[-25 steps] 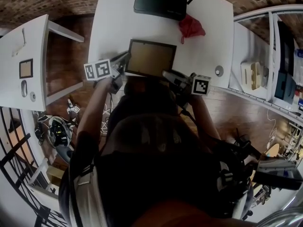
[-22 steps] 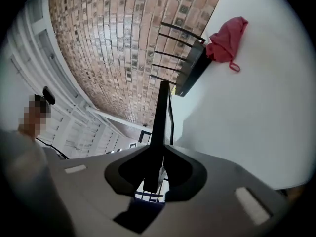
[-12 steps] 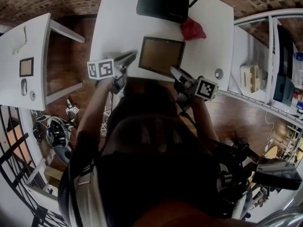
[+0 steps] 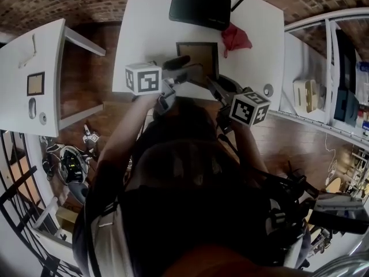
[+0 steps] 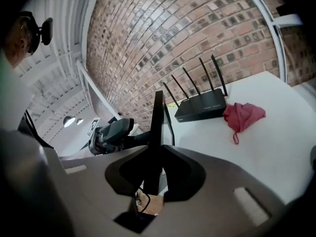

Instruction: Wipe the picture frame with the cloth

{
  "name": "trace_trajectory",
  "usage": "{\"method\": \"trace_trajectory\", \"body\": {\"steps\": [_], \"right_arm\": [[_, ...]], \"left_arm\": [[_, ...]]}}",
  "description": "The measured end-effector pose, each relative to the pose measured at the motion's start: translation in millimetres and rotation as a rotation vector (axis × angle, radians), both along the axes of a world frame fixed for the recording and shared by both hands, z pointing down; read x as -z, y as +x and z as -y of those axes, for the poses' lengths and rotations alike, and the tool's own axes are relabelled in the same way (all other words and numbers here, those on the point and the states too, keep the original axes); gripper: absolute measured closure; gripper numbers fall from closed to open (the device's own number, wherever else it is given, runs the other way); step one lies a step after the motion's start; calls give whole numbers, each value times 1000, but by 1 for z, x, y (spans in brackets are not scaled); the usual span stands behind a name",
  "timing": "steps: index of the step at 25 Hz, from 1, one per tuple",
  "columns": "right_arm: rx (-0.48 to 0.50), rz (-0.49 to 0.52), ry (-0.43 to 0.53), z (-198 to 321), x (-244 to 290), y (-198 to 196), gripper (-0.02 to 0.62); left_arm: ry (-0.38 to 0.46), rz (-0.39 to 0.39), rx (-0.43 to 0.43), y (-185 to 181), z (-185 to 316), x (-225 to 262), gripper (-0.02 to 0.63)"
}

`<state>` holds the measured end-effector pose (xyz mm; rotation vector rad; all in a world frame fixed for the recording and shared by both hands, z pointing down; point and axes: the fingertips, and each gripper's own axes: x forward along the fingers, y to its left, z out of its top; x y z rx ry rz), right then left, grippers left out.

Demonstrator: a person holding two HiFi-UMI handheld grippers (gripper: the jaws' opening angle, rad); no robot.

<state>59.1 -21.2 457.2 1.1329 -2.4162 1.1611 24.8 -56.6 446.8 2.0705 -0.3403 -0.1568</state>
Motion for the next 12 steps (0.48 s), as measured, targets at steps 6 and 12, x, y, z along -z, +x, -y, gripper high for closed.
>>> {"method": "trace_trajectory", "body": {"steps": [6, 12], "right_arm": [[75, -144, 94, -10, 6, -18, 535], [229, -451, 240, -18, 5, -31, 532]], "left_arm": [[-2, -54, 11, 5, -3, 16, 267], [1, -59, 20, -6, -7, 18, 267]]}}
